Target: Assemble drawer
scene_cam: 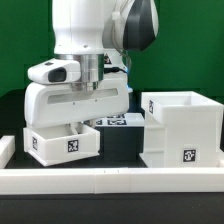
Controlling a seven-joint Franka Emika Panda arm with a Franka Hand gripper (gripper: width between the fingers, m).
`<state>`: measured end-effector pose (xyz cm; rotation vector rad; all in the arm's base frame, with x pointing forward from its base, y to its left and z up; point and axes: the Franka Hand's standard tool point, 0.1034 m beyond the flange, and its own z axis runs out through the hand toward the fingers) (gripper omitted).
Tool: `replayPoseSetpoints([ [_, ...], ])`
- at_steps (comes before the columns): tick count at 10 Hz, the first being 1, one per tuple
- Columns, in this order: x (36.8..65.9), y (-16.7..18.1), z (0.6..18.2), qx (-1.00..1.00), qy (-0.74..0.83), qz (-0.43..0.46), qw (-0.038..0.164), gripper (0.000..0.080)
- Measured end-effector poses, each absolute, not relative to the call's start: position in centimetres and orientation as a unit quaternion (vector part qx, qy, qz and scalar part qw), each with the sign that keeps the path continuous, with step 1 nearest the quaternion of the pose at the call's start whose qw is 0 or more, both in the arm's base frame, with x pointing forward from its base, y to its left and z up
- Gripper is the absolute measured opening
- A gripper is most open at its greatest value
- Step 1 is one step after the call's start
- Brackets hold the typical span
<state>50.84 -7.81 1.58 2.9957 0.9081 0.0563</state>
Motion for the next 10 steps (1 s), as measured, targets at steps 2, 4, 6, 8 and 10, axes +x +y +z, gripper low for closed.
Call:
replayPoseSetpoints([
  [2, 51.02, -7.52, 1.73, 0.922, 0.387, 0.008, 0.008, 0.0041],
  [4, 50.83, -7.08, 1.89, 0.890, 0.457, -0.001, 0.009, 0.0041],
  [6, 50.73, -7.31, 1.76, 0.859, 0.511, 0.002, 0.016, 0.0041],
  [8, 50.65, -7.56, 1.68, 0.827, 0.562, -0.003, 0.018, 0.0042],
  [10, 50.86, -7.41, 1.74, 0.774, 0.632, -0.015, 0.023, 0.0042],
])
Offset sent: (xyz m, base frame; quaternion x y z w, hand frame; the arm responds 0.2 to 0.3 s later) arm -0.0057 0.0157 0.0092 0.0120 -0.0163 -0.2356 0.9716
